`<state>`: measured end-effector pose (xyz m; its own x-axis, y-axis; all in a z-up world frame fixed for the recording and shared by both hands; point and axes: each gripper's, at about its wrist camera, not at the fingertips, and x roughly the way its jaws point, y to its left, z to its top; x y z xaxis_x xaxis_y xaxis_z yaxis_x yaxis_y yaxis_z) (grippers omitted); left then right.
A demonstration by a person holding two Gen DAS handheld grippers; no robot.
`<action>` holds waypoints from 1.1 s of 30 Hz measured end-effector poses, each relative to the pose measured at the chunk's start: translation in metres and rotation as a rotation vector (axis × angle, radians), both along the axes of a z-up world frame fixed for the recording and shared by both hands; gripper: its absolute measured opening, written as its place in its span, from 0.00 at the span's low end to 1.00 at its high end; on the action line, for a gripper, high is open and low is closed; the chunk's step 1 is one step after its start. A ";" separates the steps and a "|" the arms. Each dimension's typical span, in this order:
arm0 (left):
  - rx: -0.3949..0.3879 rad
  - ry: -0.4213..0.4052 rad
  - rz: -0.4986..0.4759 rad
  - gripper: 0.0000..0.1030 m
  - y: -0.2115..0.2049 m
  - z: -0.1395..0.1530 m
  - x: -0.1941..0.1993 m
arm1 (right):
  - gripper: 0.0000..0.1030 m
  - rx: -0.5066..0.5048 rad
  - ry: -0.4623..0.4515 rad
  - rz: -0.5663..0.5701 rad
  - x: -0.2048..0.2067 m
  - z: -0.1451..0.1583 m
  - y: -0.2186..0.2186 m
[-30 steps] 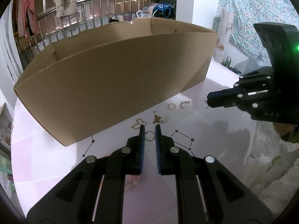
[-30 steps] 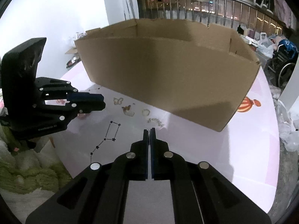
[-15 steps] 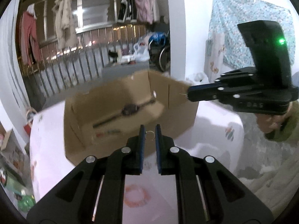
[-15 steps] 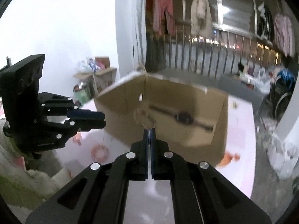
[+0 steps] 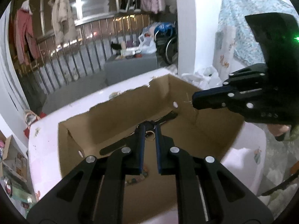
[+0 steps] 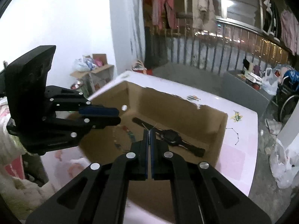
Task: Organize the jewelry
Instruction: 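Carry both held pieces into the box and open both grippers, then withdraw both grippers from the box back over the table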
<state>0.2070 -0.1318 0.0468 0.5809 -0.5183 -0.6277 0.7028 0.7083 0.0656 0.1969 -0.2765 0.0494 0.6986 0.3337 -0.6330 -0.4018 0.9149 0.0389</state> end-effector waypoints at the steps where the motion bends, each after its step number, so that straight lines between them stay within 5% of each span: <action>1: 0.002 0.014 0.007 0.10 -0.002 -0.001 0.005 | 0.02 -0.008 0.007 -0.008 0.005 -0.003 0.000; 17: -0.051 0.124 0.064 0.21 0.007 -0.005 0.043 | 0.05 0.034 0.037 -0.050 0.024 -0.012 -0.018; 21: -0.090 0.140 0.057 0.22 0.013 -0.002 0.044 | 0.17 0.056 0.023 -0.057 0.019 -0.008 -0.025; 33: -0.162 0.096 0.069 0.24 0.035 0.020 0.025 | 0.19 0.131 -0.028 -0.075 -0.009 0.009 -0.041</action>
<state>0.2325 -0.0963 0.0672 0.5604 -0.5780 -0.5932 0.6495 0.7511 -0.1183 0.1880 -0.3173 0.0579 0.7414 0.3586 -0.5671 -0.3352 0.9301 0.1500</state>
